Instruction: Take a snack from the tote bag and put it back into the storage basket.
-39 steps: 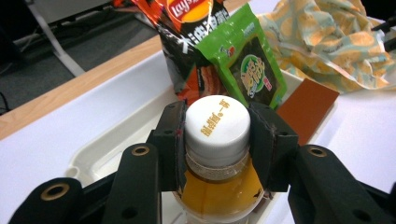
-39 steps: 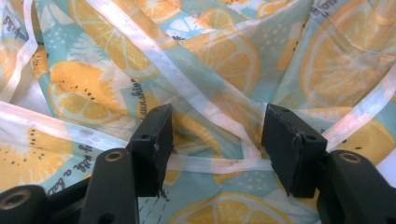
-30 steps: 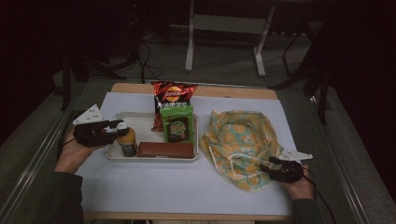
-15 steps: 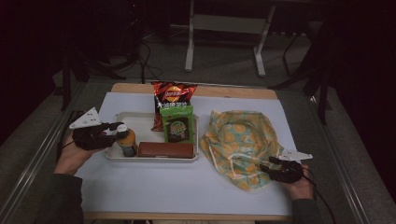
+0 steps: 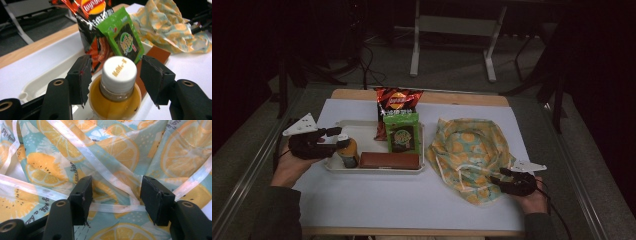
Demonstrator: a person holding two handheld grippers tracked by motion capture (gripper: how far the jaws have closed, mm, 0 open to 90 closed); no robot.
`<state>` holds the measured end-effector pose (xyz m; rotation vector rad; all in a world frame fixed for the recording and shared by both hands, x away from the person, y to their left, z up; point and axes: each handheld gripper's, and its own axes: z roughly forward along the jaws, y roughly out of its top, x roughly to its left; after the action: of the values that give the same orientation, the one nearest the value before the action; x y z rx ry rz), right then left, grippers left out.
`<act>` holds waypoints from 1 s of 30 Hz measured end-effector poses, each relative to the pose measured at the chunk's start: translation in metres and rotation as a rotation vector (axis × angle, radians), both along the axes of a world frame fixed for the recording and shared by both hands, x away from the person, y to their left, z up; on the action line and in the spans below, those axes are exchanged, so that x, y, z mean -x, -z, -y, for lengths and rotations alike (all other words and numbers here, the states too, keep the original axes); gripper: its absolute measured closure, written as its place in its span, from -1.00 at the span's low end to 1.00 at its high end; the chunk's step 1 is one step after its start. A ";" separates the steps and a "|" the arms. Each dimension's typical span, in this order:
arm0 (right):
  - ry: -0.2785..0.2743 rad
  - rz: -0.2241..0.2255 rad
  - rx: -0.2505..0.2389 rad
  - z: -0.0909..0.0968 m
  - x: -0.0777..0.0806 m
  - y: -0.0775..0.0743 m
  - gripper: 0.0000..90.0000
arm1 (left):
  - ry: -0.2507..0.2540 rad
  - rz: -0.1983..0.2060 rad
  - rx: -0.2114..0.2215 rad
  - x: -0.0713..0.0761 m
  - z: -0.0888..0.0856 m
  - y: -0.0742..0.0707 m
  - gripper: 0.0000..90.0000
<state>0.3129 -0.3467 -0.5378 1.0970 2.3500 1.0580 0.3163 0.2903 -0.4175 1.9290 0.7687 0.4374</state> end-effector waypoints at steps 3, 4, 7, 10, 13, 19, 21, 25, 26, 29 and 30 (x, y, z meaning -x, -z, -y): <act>0.000 0.000 0.000 0.000 0.000 0.000 -0.04 | -0.010 0.017 0.007 0.001 0.001 -0.003 -0.07; 0.000 0.000 0.000 0.000 0.000 0.000 -0.04 | -0.022 0.027 0.000 0.001 0.001 -0.005 -0.06; 0.000 0.000 0.000 0.000 0.000 0.000 -0.04 | -0.025 0.041 0.015 0.002 0.001 -0.008 0.01; 0.000 0.000 0.001 0.000 0.000 0.000 -0.04 | -0.023 0.058 0.034 0.004 0.001 -0.012 0.08; 0.000 0.000 0.001 0.000 0.000 0.000 -0.04 | -0.030 0.061 0.026 0.005 0.003 -0.015 0.17; 0.000 0.000 0.000 0.000 0.000 0.000 -0.04 | -0.031 0.067 0.020 0.005 0.009 -0.020 0.37; -0.001 0.000 0.001 0.000 0.000 0.000 -0.04 | -0.028 0.073 0.026 0.006 0.010 -0.021 0.44; 0.001 0.000 -0.001 0.000 0.000 0.000 -0.04 | -0.021 0.072 0.010 0.007 0.015 -0.022 0.60; 0.001 -0.001 -0.002 0.000 0.000 0.000 -0.04 | -0.017 0.069 0.005 0.007 0.017 -0.022 0.64; 0.000 0.000 0.000 0.000 0.000 0.000 -0.04 | -0.005 0.067 0.003 0.008 0.021 -0.022 0.76; 0.001 0.000 0.000 0.000 0.000 0.000 -0.04 | -0.003 0.069 0.003 0.008 0.022 -0.022 0.79</act>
<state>0.3128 -0.3467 -0.5378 1.0976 2.3494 1.0583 0.3081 0.2684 -0.3952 1.9002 0.7278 0.5016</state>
